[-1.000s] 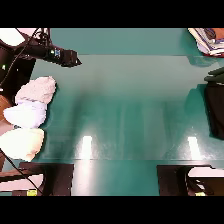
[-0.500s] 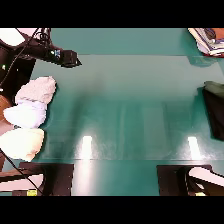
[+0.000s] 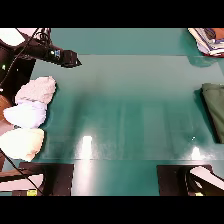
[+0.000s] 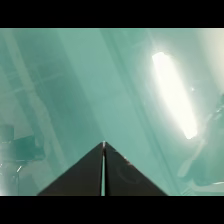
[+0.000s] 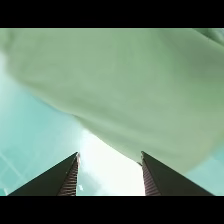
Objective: Fold the shirts.
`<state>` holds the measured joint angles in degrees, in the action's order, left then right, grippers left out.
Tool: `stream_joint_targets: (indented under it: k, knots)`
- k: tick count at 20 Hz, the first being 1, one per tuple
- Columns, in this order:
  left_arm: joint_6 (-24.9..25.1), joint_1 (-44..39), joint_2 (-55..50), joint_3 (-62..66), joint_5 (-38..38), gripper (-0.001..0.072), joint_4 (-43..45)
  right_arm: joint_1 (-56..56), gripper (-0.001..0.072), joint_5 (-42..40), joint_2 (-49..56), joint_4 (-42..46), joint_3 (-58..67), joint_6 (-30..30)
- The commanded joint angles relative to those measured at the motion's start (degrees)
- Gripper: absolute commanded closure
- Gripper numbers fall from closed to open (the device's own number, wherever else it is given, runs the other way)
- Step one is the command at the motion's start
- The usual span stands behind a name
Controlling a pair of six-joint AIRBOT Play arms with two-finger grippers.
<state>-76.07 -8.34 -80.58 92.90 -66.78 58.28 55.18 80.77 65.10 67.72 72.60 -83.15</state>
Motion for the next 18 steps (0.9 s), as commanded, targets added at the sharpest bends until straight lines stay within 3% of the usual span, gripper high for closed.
stream_joint_targets:
  k: [1, 5, 12, 13, 15, 18]
  knots:
    - [0.0, 0.0, 0.0, 0.0, -0.2, 0.0679, 0.0, 3.1, 0.0262, 2.1, -0.9, -0.3, -0.2, 1.0]
    - [0.0, 0.0, 0.0, 0.0, 0.9, 0.0679, -0.2, -4.3, 0.0263, 2.3, -0.9, -0.7, 3.0, 1.0]
    - [-1.1, 0.0, 0.0, 0.0, 1.4, 0.0679, -0.4, -38.8, 0.0275, 1.7, -0.9, -0.2, 6.7, 1.1]
    - [-1.1, 0.0, 0.0, 0.0, 2.1, 0.0679, -0.4, -43.2, 0.0355, 1.0, -0.9, 0.0, 6.7, 1.5]
    - [-1.0, 0.0, 0.0, 0.0, 3.7, 0.0679, -0.4, -51.1, 0.0687, 0.1, -0.8, 0.0, 6.7, 4.9]
    - [-1.0, 0.0, 0.0, 0.0, 5.5, 0.0679, -0.4, -58.7, 0.0695, -0.3, -0.8, 0.0, 6.7, 6.3]
